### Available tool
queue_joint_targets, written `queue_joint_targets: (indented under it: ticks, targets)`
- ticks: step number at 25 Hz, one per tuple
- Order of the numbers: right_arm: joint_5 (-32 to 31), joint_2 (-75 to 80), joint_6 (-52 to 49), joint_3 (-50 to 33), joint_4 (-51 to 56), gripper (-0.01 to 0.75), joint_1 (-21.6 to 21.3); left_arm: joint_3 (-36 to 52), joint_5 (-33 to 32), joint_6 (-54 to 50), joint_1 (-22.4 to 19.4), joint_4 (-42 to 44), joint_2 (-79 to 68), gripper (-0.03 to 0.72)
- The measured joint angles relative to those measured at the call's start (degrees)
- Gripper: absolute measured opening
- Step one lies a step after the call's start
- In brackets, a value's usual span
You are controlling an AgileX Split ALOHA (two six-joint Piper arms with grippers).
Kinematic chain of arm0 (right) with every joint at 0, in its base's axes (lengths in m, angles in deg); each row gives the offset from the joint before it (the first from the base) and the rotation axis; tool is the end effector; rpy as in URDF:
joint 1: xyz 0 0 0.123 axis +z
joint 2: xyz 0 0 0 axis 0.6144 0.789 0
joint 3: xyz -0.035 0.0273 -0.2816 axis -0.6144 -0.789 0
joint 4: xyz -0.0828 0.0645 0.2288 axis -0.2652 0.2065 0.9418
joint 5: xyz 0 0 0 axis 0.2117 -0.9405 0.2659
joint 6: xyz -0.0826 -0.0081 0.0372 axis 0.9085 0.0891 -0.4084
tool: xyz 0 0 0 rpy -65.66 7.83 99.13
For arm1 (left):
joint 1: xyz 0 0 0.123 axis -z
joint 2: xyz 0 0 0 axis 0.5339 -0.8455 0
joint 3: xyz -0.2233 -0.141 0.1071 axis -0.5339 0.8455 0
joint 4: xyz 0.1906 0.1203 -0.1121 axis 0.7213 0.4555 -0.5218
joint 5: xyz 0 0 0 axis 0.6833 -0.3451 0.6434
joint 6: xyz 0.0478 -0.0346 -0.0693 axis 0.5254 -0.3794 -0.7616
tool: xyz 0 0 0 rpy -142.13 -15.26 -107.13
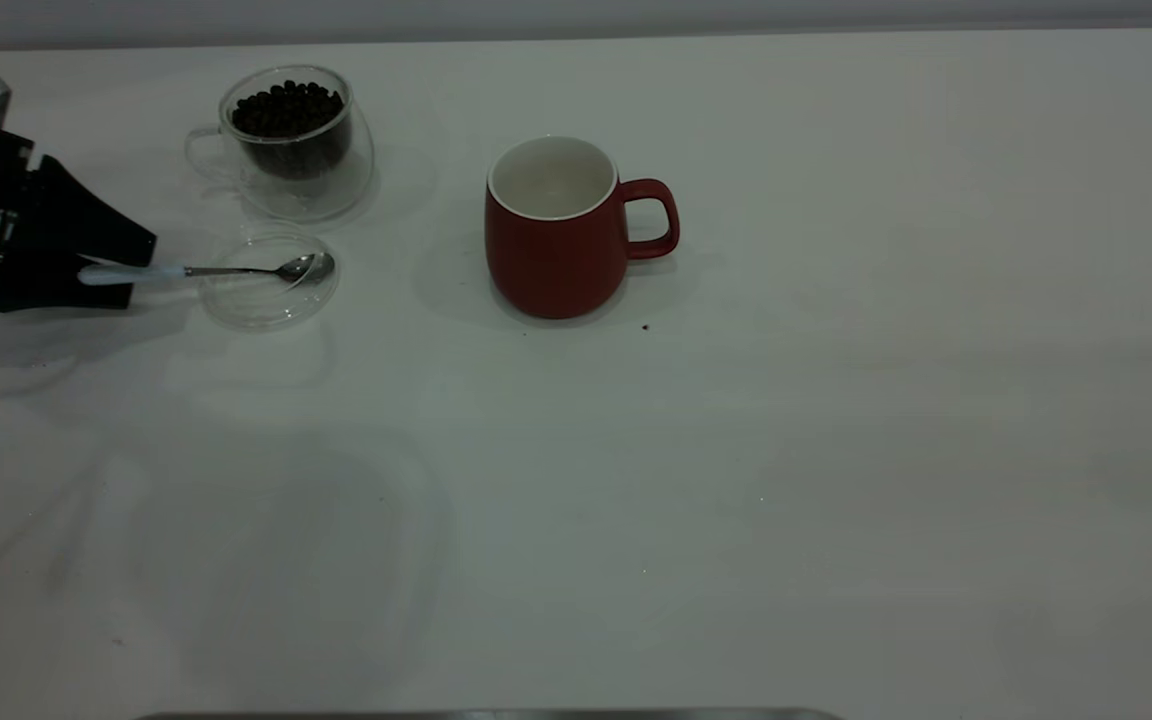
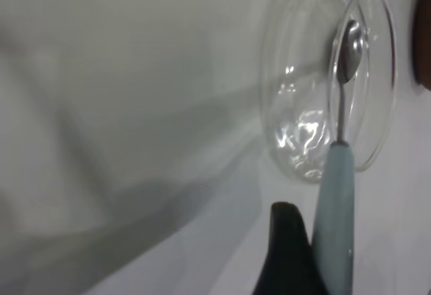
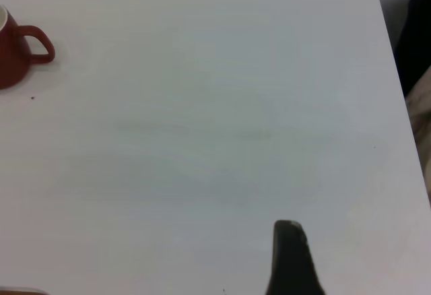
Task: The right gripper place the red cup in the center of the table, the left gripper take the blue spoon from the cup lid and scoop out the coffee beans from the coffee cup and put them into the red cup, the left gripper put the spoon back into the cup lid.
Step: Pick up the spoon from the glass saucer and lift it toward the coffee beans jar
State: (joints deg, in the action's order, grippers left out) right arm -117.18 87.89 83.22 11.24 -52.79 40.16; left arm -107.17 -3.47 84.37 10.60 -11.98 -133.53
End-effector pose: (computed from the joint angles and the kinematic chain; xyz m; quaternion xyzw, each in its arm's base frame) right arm -0.0072 -0.0010 0.2643 -0.0288 0.8723 -0.0016 0.4881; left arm 0.4031 0.0888 -0.0221 -0.0078 0.9177 -0.3789 0.1194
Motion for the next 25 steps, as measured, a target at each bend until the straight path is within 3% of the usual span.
queue_joint_targets:
  ticks: [14, 19, 25]
  targets:
    - [0.0, 0.0, 0.0, 0.0, 0.0, 0.531, 0.0, 0.0, 0.37, 0.0, 0.1, -0.82, -0.34, 0.558]
    - [0.0, 0.0, 0.0, 0.0, 0.0, 0.531, 0.0, 0.0, 0.37, -0.1, 0.1, -0.82, -0.34, 0.447]
    - [0.0, 0.0, 0.0, 0.0, 0.0, 0.531, 0.0, 0.0, 0.37, -0.1, 0.1, -0.76, -0.34, 0.246]
